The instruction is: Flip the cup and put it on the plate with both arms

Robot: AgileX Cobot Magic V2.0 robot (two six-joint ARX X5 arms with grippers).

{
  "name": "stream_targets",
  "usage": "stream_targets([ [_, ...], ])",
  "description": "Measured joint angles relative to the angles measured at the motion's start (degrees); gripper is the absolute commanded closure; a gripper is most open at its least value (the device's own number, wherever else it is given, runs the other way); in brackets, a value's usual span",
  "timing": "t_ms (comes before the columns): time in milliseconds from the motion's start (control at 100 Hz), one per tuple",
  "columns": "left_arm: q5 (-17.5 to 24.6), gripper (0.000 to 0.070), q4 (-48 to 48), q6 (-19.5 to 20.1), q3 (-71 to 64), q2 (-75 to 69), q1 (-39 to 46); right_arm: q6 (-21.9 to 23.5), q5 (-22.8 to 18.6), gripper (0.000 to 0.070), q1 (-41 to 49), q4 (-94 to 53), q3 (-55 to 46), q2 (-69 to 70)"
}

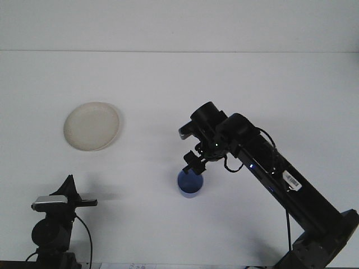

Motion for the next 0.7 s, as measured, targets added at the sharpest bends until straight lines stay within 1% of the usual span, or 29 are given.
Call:
stream_targets([
  [110, 0.0, 0.0688, 0.0, 0.0, 0.0, 0.0, 0.0, -0.8, 3.0, 0.0324, 0.0, 1.1, 1.8, -3.4],
  [280, 0.0, 0.0688, 0.0, 0.0, 0.0, 0.0, 0.0, -1.3, 12.0, 0.0323, 0.3, 7.5, -2.0, -17.5],
  [320, 0.0, 0.0688, 0.0, 0.0, 0.0, 0.0, 0.0, -1.3, 13.4, 0.0307, 0.3, 9.6, -3.9, -21.6],
  [330, 0.0, 0.0688, 0.0, 0.0, 0.0, 0.0, 0.0, -1.3, 13.7, 0.0301, 0.3, 10.1, -4.5, -22.7],
  [370, 0.0, 0.0688, 0.0, 0.0, 0.0, 0.0, 0.0, -1.3, 14.6, 0.0233, 0.3, 12.3, -7.1, -27.0],
  [380, 0.0, 0.0688, 0.0, 0.0, 0.0, 0.0, 0.0, -1.2, 14.7, 0.0233, 0.3, 12.9, -7.8, -28.1],
  [390, 0.0, 0.0688, 0.0, 0.0, 0.0, 0.0, 0.0, -1.2, 14.8, 0.0198, 0.3, 13.4, -8.6, -29.2],
  [420, 0.0, 0.0688, 0.0, 0.0, 0.0, 0.0, 0.0, -1.2, 15.3, 0.0151, 0.3, 15.1, -11.1, -32.3],
  [450, 0.0, 0.0688, 0.0, 0.0, 0.0, 0.0, 0.0, -0.9, 15.8, 0.0127, 0.3, 16.9, -13.8, -35.6],
  [700, 0.0, 0.0688, 0.0, 0.0, 0.0, 0.0, 0.0, 2.1, 19.2, 0.0123, 0.3, 31.1, -40.7, -61.9],
])
